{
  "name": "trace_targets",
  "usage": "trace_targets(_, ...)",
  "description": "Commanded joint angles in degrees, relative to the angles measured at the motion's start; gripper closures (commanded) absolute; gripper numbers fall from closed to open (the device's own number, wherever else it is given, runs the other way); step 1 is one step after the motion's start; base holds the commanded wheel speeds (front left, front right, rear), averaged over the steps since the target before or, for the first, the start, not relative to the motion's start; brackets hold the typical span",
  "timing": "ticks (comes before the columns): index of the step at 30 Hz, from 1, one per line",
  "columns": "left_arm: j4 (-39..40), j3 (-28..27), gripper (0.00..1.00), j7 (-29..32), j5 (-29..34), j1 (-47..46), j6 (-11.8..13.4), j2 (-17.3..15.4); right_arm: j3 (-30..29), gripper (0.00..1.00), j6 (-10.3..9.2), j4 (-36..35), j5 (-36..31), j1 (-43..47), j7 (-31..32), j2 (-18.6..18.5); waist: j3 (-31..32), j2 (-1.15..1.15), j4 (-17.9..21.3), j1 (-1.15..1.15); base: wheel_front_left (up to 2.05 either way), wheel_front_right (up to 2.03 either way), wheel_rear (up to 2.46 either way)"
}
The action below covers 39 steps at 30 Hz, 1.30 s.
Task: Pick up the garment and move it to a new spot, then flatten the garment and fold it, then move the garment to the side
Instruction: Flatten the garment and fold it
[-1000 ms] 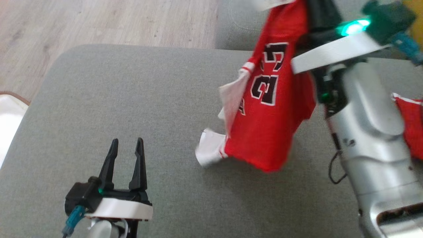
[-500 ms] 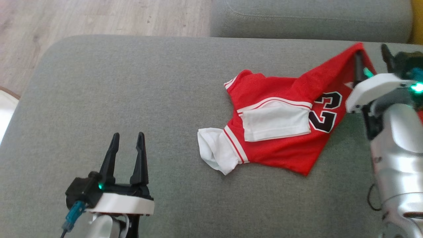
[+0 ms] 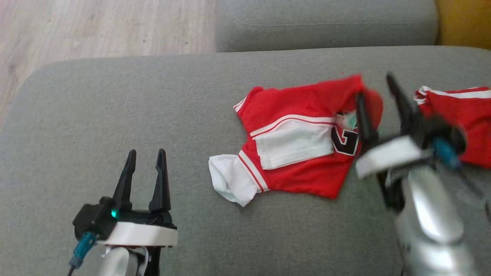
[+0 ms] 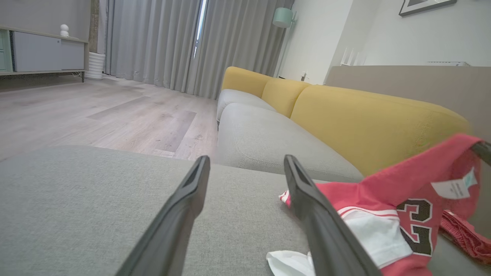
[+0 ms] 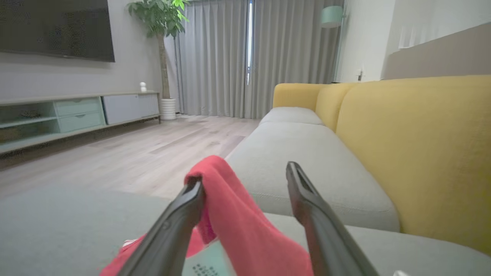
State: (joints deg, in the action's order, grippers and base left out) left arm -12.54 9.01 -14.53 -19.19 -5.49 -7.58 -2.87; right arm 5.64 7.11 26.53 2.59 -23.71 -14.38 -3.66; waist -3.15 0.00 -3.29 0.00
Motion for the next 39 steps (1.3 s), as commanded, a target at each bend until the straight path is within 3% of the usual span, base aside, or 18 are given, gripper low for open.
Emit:
trace_targets(1,2.2,-2.2,0.00,-0.5,0.1,-1.2,0.1,0.0,2.0,0.00,0.37,-4.7,0.9,1.6,-0.6,0.8,0.6,0.00,1.0,0.00,0.00,0.00,0.00)
trace_targets(10,2.7,-1.7,0.00,-0.5,0.5,-0.6,0.1,0.0,2.8,0.00,0.37,-16.0,4.1,16.4,-0.6,0.8,1.1,0.00,2.3,0.00,0.00,0.00,0.00)
trace_targets(19,3.0,-0.2,0.00,-0.5,0.4,-0.9,0.1,0.0,4.5,0.00,0.37,-16.4,2.4,16.7,-0.6,0.8,0.1,0.00,1.0,0.00,0.00,0.00,0.00)
trace_targets(29,1.9,1.5,0.00,-0.5,-0.3,-3.1,0.1,0.0,9.5,0.00,0.37,-6.7,-3.6,8.7,0.7,0.8,-3.3,0.00,-4.3,0.00,0.00,0.00,0.00)
trace_targets(39,0.7,2.8,0.00,-0.5,-1.2,-4.3,0.1,0.0,16.8,0.00,0.37,8.3,-1.6,0.8,4.0,-0.2,-5.1,0.00,-9.1,0.00,0.00,0.00,0.00)
